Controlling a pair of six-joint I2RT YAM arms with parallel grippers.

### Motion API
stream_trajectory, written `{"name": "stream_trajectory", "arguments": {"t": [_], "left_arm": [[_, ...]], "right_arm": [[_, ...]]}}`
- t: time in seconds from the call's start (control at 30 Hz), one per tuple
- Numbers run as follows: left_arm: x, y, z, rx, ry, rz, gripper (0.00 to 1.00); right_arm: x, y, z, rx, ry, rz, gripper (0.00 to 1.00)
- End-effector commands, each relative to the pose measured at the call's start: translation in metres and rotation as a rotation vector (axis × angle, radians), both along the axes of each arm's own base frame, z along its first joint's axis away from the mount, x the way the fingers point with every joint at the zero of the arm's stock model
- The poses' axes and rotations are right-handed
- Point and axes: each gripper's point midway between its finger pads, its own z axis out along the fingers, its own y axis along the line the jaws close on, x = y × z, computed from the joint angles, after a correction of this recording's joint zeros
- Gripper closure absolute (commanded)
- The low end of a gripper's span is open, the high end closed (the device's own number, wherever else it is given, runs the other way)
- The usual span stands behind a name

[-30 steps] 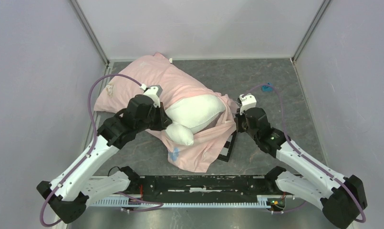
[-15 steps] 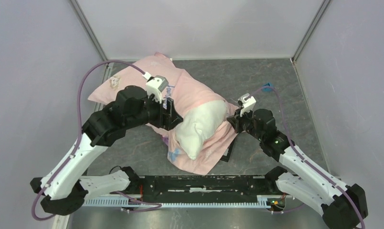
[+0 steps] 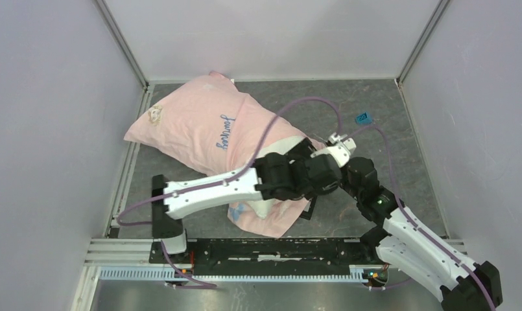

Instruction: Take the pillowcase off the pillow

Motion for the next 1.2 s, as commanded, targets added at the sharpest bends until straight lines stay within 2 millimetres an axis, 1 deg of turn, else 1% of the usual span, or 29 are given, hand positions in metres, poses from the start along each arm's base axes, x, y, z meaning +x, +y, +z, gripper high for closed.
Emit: {"name": "stream_trajectory", "arguments": {"t": [0.0, 0.03, 0.1, 0.17, 0.3, 0.47, 0.53, 0.63, 0.67, 0.73, 0.8, 0.87, 0.93, 1.03, 1.07, 1.1, 1.17], "left_arm": [[0.020, -0.001, 0.007, 0.148, -0.138, -0.002, 0.10], [0.021, -0.005, 0.005, 0.160, -0.142, -0.009, 0.09], [0.025, -0.009, -0.005, 0.204, -0.150, -0.007, 0.07], [0.030, -0.011, -0.021, 0.256, -0.148, 0.000, 0.06], [0.042, -0.005, -0.047, 0.316, -0.107, 0.035, 0.06], [0.047, -0.001, -0.075, 0.359, -0.046, 0.039, 0.05], [0.050, 0.003, -0.084, 0.385, -0.040, 0.049, 0.05], [0.060, 0.011, -0.099, 0.425, -0.028, 0.083, 0.06], [0.065, 0.016, -0.104, 0.448, -0.035, 0.103, 0.07], [0.071, 0.023, -0.114, 0.499, -0.049, 0.123, 0.09], [0.073, 0.027, -0.127, 0.542, -0.046, 0.130, 0.10], [0.075, 0.030, -0.136, 0.567, -0.041, 0.136, 0.14], [0.077, 0.035, -0.139, 0.582, -0.048, 0.153, 0.25], [0.083, 0.044, -0.134, 0.580, -0.072, 0.196, 0.57], [0.084, 0.046, -0.130, 0.567, -0.078, 0.204, 0.65], [0.084, 0.048, -0.125, 0.554, -0.087, 0.210, 0.77], [0.084, 0.050, -0.114, 0.513, -0.098, 0.221, 0.96]], "right_arm": [[-0.002, -0.017, -0.011, 0.069, -0.015, -0.116, 1.00], [-0.004, -0.019, -0.013, 0.078, -0.020, -0.126, 1.00], [-0.005, -0.023, -0.018, 0.093, -0.019, -0.148, 1.00], [-0.007, -0.025, -0.022, 0.110, -0.020, -0.166, 1.00], [-0.008, -0.034, -0.030, 0.135, -0.024, -0.218, 1.00], [-0.009, -0.040, -0.032, 0.146, -0.033, -0.249, 1.00], [-0.010, -0.041, -0.033, 0.148, -0.034, -0.252, 1.00], [-0.011, -0.040, -0.038, 0.141, -0.024, -0.245, 1.00], [-0.010, -0.038, -0.035, 0.156, -0.040, -0.239, 1.00], [-0.010, -0.036, -0.035, 0.164, -0.043, -0.229, 1.00], [-0.010, -0.034, -0.036, 0.174, -0.048, -0.217, 1.00], [-0.010, -0.033, -0.036, 0.170, -0.050, -0.211, 1.00], [-0.009, -0.033, -0.037, 0.161, -0.050, -0.210, 1.00], [-0.007, -0.032, -0.040, 0.140, -0.040, -0.207, 1.00], [-0.007, -0.032, -0.040, 0.135, -0.040, -0.203, 1.00], [-0.007, -0.031, -0.041, 0.128, -0.037, -0.200, 1.00], [-0.005, -0.030, -0.041, 0.117, -0.038, -0.193, 1.00]]}}
